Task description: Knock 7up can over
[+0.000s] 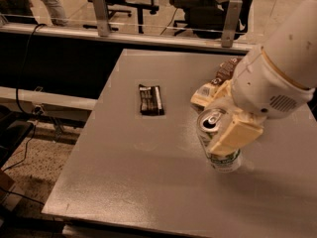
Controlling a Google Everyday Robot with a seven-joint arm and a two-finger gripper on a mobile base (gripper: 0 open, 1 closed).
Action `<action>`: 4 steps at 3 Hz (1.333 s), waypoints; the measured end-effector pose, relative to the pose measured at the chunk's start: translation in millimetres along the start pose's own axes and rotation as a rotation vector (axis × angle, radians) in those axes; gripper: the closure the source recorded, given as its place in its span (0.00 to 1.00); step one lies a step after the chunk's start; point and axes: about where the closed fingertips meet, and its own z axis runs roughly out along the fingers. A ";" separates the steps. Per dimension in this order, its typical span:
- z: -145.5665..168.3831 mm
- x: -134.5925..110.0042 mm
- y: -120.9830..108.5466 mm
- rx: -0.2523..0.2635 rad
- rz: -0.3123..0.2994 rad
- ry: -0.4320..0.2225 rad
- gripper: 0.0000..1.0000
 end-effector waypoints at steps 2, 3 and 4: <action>29.9 9.8 -46.1 -0.060 -0.068 0.294 1.00; 38.3 6.1 -52.7 -0.070 -0.106 0.358 0.87; 49.4 2.1 -53.4 -0.085 -0.147 0.411 0.64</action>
Offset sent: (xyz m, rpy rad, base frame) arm 0.0623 -0.0057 -0.0367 -0.3977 0.1007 0.0822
